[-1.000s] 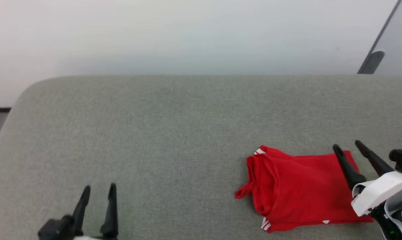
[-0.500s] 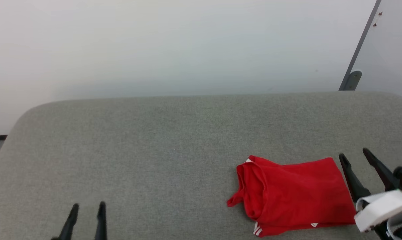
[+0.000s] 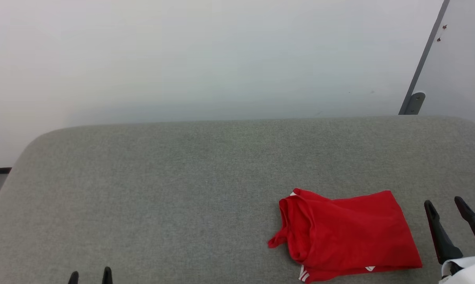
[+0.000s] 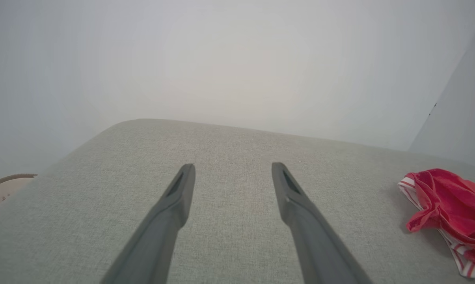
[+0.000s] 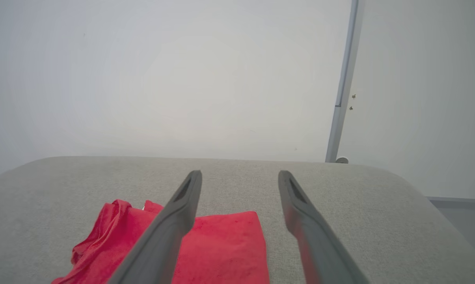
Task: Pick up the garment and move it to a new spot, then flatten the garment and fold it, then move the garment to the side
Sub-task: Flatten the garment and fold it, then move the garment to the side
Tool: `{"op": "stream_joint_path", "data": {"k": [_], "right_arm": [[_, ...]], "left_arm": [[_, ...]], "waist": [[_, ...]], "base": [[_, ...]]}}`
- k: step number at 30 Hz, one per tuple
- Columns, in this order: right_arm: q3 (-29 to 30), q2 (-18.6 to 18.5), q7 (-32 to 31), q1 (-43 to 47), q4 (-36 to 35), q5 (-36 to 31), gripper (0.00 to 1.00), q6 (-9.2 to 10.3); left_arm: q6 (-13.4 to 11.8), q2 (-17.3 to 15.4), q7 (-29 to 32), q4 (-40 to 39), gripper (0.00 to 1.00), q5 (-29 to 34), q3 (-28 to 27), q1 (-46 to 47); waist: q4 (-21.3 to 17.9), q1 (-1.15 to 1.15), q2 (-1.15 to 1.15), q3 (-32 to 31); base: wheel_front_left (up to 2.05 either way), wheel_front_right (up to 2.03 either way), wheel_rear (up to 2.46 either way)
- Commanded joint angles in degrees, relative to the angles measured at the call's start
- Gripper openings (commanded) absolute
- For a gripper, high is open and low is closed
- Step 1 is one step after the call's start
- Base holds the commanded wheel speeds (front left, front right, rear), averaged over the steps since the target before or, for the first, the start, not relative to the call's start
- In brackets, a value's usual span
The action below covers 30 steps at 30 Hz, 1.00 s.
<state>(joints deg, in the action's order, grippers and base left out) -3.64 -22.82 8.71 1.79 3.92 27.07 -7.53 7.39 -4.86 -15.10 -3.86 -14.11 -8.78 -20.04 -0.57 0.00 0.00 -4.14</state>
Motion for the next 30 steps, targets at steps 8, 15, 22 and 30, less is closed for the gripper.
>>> {"op": "stream_joint_path", "data": {"k": [8,15,22,30], "right_arm": [[2.62,2.61,-2.1,3.07,-4.73,-1.47,1.0,0.1],[3.88,3.81,-2.57,3.71,-6.55,-1.88,1.0,0.1],[4.44,4.53,-2.45,4.24,-7.31,-2.17,1.0,0.1],[3.59,2.35,-12.25,2.67,-4.89,-1.03,1.0,0.1]], "left_arm": [[0.09,0.02,-0.02,-0.84,1.0,0.6,0.39,0.45],[0.09,-0.2,-0.02,-1.0,1.0,0.0,0.68,0.89],[0.09,-0.21,-0.02,-0.92,1.0,-0.28,0.86,1.08],[0.09,0.3,-0.02,0.09,1.0,-0.47,1.8,3.18]], "waist": [[0.06,0.0,0.0,0.14],[0.41,0.0,0.0,0.39],[0.67,0.0,0.0,0.59],[2.27,0.0,0.0,1.3]], "base": [[0.0,0.0,0.0],[0.0,0.0,0.0],[0.0,0.0,0.0],[0.0,0.0,0.0]]}}
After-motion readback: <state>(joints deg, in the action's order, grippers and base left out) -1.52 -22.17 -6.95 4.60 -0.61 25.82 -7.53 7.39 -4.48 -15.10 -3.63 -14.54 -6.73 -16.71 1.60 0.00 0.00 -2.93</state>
